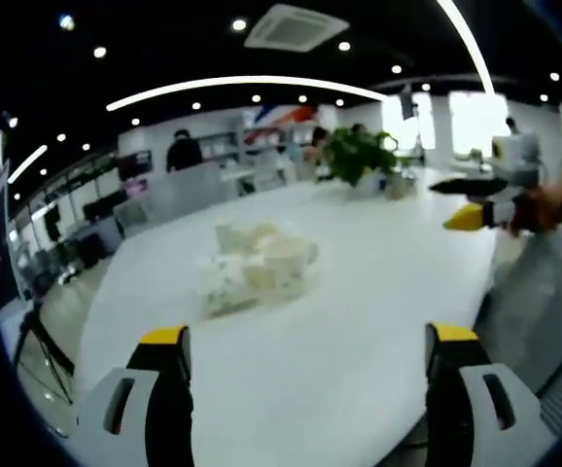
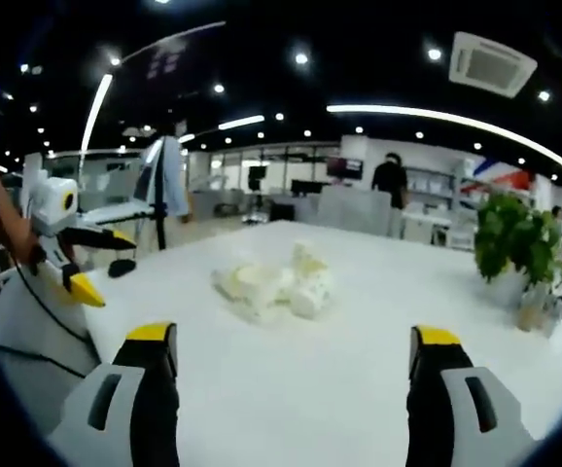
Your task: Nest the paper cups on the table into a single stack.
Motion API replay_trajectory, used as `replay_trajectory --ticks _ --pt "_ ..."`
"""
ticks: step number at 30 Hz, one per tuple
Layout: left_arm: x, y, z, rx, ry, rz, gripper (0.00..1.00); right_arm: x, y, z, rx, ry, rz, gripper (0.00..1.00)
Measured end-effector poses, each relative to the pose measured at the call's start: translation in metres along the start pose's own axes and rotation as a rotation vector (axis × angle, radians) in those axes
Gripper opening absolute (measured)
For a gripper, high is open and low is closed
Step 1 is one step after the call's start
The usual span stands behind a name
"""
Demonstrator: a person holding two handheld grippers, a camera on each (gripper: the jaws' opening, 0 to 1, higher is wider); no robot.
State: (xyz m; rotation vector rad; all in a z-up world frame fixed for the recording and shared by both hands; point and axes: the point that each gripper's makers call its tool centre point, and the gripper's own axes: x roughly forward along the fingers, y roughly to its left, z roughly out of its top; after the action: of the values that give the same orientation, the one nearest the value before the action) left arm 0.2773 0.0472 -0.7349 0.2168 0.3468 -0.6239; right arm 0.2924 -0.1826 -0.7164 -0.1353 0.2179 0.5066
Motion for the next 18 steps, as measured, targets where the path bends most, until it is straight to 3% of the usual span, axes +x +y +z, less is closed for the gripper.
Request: replay_trajectory --ticks 18 --pt "-0.0015 -0.001 0.0072 -0.005 -0.034 -0.003 1.0 0.0018 0.0098 -0.0033 -0.018 0.018 0.047 0.98"
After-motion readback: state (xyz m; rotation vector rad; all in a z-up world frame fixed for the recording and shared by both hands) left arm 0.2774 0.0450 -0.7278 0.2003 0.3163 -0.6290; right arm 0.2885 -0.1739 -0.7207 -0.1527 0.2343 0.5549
